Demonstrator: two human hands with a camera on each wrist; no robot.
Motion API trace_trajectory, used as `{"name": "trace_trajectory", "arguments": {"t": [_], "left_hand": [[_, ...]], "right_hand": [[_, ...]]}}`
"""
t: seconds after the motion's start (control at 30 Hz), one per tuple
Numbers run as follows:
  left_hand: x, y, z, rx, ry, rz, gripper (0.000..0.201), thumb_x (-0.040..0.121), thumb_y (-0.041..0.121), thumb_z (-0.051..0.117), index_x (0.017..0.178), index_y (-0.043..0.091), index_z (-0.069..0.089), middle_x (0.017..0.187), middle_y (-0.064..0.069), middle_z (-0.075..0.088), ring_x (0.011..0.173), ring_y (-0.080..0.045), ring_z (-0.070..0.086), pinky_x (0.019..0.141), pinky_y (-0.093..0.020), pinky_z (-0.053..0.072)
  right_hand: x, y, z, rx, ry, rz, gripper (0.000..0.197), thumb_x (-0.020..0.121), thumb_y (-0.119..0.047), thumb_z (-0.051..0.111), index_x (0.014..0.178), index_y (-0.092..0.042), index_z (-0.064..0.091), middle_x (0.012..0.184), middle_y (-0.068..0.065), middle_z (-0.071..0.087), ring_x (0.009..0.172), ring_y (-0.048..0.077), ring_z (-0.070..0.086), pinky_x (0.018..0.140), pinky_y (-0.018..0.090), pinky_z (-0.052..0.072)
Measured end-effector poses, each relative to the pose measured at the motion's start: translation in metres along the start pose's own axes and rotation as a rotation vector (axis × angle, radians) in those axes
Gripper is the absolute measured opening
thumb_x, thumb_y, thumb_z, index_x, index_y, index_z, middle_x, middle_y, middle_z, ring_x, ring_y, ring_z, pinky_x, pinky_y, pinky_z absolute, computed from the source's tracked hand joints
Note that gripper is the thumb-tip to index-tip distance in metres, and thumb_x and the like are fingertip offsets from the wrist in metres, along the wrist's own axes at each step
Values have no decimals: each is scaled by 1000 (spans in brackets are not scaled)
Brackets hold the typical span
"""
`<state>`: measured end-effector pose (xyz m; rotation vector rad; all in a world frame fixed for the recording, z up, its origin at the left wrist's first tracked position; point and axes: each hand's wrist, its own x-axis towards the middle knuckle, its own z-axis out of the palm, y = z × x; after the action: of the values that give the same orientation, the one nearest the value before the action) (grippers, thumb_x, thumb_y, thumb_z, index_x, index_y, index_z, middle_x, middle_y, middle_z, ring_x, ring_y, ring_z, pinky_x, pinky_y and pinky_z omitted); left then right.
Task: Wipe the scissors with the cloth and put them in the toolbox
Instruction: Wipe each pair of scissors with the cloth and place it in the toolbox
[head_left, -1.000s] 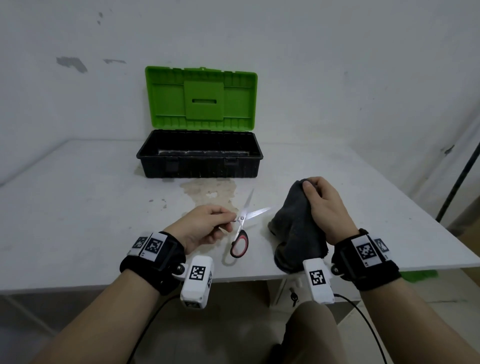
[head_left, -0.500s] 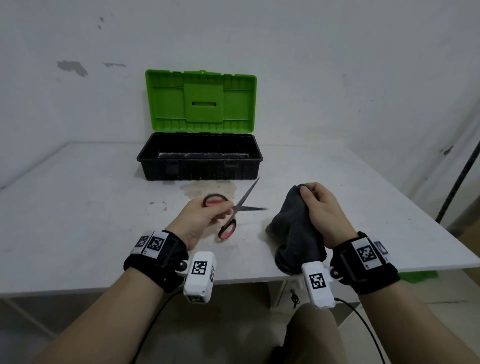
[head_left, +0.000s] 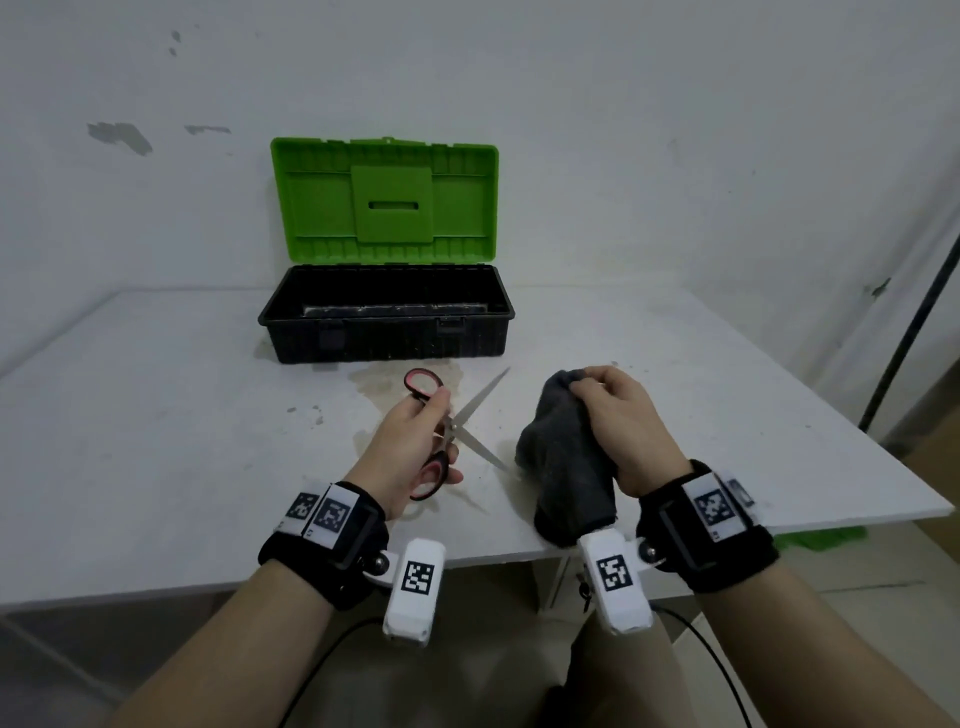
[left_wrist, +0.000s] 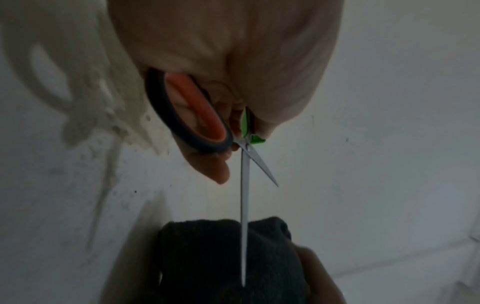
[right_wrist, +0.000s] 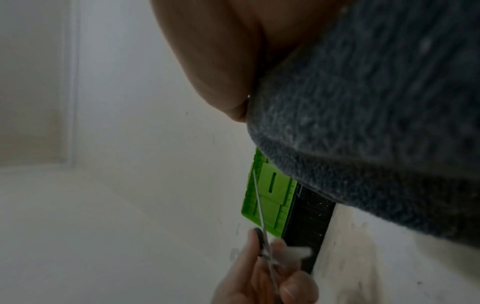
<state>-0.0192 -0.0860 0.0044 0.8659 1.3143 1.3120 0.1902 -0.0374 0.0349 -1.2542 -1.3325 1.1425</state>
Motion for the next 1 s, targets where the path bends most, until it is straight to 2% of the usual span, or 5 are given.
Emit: {"name": "trace_trajectory", "arguments": {"t": [0.1, 0.27, 0.43, 0.63, 1.0], "left_hand": [[-2, -6, 11, 28, -15, 37, 28, 104, 31, 51, 100, 5, 58, 78, -10, 52, 61, -18, 55, 54, -32, 55], [-1, -12, 22, 58, -7, 111, 22, 103, 18, 53, 89, 3, 57, 75, -12, 50, 59, -16, 54, 57, -29, 58], [0, -15, 24, 51, 45, 154, 23, 103, 18, 54, 85, 4, 54, 80, -15, 51, 60, -17, 51, 56, -27, 55], [-4, -15, 33, 53, 49, 209, 23, 103, 15, 53, 84, 3, 52, 81, -16, 54, 64, -20, 54, 54, -27, 55], [-5, -25, 29, 104, 52, 182, 24, 101, 17, 57, 81, 5, 52, 75, -11, 50, 54, -16, 53, 52, -32, 54]], "right_hand": [[-9, 2, 11, -171, 8, -247, 14, 91, -23, 60, 101, -29, 53, 96, -3, 62, 76, 14, 65, 62, 25, 52], [-18, 7, 30, -496, -81, -606, 13, 87, -25, 66, 100, -25, 62, 98, -6, 60, 84, 5, 57, 77, 19, 46], [-22, 19, 33, -608, -141, -591, 30, 86, -26, 68, 115, -24, 63, 106, -6, 64, 92, 6, 55, 84, 15, 41], [-24, 21, 39, -611, -93, -683, 12, 84, -19, 71, 96, -19, 72, 87, -6, 63, 78, 3, 52, 72, 5, 36], [11, 10, 14, -653, 126, -519, 9, 86, -20, 67, 94, -19, 72, 90, -2, 71, 86, 15, 61, 73, 15, 33]]}}
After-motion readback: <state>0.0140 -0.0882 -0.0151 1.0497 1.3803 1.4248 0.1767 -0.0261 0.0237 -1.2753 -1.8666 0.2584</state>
